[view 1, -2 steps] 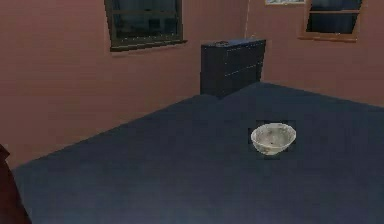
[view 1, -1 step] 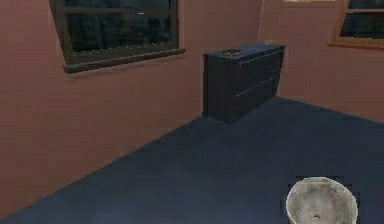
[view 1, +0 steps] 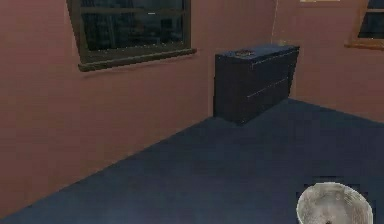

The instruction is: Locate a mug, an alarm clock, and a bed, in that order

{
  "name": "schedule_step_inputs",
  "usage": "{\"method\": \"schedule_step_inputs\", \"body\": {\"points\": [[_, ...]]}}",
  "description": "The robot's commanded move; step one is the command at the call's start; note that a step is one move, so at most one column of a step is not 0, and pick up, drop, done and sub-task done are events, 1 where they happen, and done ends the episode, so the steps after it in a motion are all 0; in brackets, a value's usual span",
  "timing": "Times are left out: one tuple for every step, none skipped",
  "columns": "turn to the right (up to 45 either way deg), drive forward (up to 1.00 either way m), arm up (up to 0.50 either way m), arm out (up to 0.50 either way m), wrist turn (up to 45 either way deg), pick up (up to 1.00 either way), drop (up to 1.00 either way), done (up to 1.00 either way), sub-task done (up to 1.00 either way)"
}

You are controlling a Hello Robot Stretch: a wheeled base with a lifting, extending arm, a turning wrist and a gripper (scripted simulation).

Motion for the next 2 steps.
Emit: {"method": "schedule_step_inputs", "body": {"points": [[0.0, 1.00, 0.00, 0.00, 0.0, 0.00, 0.00, 0.00, 0.00], [0.0, 0.35, 0.00, 0.00, 0.0, 0.00, 0.00, 0.00, 0.00]]}}
